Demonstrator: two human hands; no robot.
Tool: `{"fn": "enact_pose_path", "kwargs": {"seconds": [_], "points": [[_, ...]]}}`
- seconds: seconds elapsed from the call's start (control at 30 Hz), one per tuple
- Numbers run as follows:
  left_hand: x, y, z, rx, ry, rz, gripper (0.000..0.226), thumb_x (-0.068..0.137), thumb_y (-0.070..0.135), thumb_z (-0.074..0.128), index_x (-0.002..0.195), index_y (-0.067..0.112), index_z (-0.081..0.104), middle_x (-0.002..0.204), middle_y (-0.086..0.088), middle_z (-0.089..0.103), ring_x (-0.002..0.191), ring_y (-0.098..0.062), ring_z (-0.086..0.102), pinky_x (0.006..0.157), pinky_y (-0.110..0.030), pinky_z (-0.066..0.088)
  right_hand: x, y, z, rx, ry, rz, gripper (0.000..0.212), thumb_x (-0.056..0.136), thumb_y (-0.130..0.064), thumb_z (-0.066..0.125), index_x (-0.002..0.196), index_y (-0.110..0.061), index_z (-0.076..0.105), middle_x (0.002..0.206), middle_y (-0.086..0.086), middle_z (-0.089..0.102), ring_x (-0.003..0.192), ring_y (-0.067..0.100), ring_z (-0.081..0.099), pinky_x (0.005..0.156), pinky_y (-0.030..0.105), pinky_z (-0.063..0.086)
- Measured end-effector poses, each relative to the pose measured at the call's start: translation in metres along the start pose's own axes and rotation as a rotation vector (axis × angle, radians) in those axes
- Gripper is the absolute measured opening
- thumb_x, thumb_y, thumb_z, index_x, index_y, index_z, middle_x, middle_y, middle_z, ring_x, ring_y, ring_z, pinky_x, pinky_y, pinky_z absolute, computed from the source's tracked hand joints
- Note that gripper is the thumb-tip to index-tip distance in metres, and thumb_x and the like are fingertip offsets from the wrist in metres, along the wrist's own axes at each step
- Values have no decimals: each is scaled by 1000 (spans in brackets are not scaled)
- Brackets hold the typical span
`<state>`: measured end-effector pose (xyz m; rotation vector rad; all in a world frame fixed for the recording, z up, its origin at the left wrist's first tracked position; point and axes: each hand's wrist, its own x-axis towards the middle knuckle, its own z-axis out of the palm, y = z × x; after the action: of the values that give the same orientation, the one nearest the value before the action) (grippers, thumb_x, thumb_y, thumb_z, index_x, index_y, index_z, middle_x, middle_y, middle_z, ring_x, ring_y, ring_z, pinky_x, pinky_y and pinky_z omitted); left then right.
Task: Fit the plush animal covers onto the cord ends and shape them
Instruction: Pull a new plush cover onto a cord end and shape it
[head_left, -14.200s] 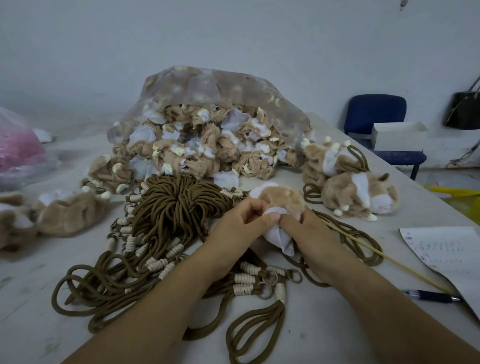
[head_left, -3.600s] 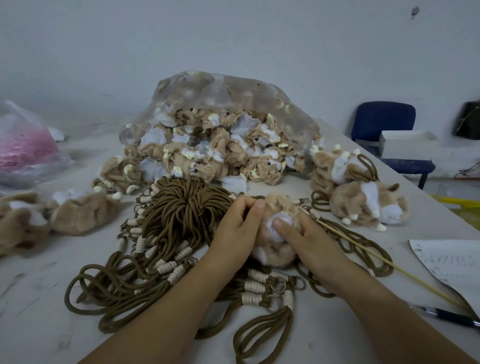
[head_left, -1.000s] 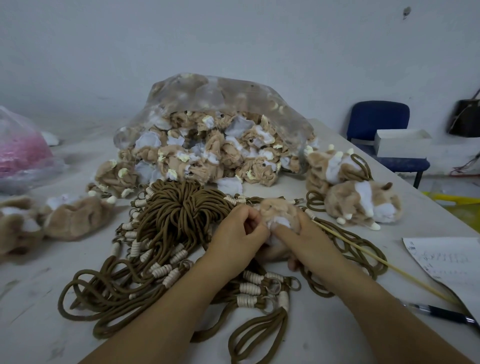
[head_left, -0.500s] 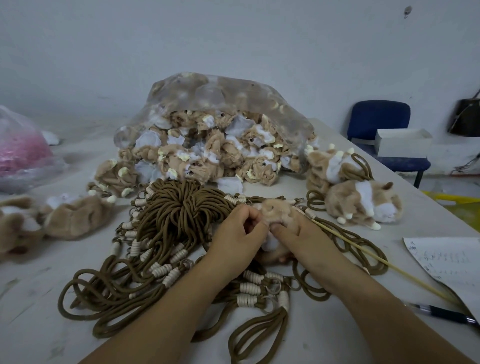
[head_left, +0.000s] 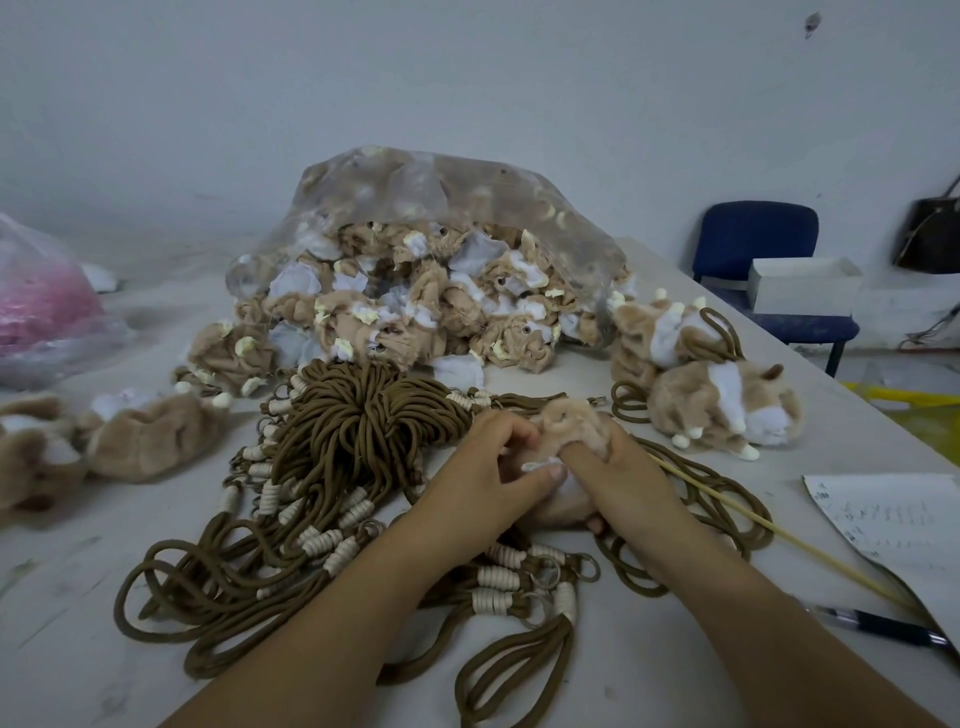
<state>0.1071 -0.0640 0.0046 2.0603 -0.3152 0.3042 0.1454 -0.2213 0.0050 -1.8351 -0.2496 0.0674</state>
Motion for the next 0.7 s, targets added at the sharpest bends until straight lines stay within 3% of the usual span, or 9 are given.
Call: {"fn": "enact_pose_path", "kwargs": {"seconds": [0.13, 0.2, 0.33, 0.5, 0.63, 0.7], "points": [[2, -5, 2, 4, 102, -119, 16, 88, 32, 65, 82, 33, 51, 86, 11, 56, 68, 4, 50, 59, -12, 39, -3, -3, 2, 105, -89, 40, 20, 69, -53, 59, 85, -41, 60, 80, -1, 68, 60, 16, 65, 42, 28, 44], [2, -6, 3, 30, 125, -145, 16, 87, 33, 64, 79, 32, 50, 76, 12, 55, 61, 5, 48, 54, -10, 38, -4, -2, 2, 86, -91, 5, 19, 75, -52, 57, 88, -38, 60, 84, 0, 68, 62, 10, 64, 42, 28, 46], [3, -7, 2, 80, 229, -137, 19, 86, 27, 63, 75, 30, 48, 70, 10, 54, 60, 5, 47, 56, -10, 39, -6, -1, 3, -22, -86, -120, 12, 89, -52, 50, 94, -45, 57, 89, -12, 67, 76, 3, 64, 56, 28, 50], [4, -9, -2, 16, 301, -175, 19, 86, 26, 62, 74, 27, 47, 65, 11, 52, 54, 2, 45, 51, -13, 39, -9, -3, 4, 33, -189, -138, 15, 88, -49, 61, 81, -38, 52, 66, -7, 60, 48, 4, 54, 44, 22, 43], [3, -9, -4, -87, 227, -177, 17, 84, 30, 65, 76, 30, 50, 64, 20, 55, 55, 4, 47, 52, -14, 41, -8, -2, 4, 21, -162, -112, 26, 88, -45, 63, 99, -23, 54, 89, 10, 65, 59, 12, 60, 48, 25, 48], [3, -7, -3, -167, 148, -185, 15, 85, 40, 68, 86, 34, 54, 77, 25, 61, 69, 8, 55, 62, -11, 46, -6, -1, 2, 55, -112, -92, 22, 89, -41, 62, 99, -23, 54, 93, 9, 66, 68, 16, 64, 51, 23, 50]]}}
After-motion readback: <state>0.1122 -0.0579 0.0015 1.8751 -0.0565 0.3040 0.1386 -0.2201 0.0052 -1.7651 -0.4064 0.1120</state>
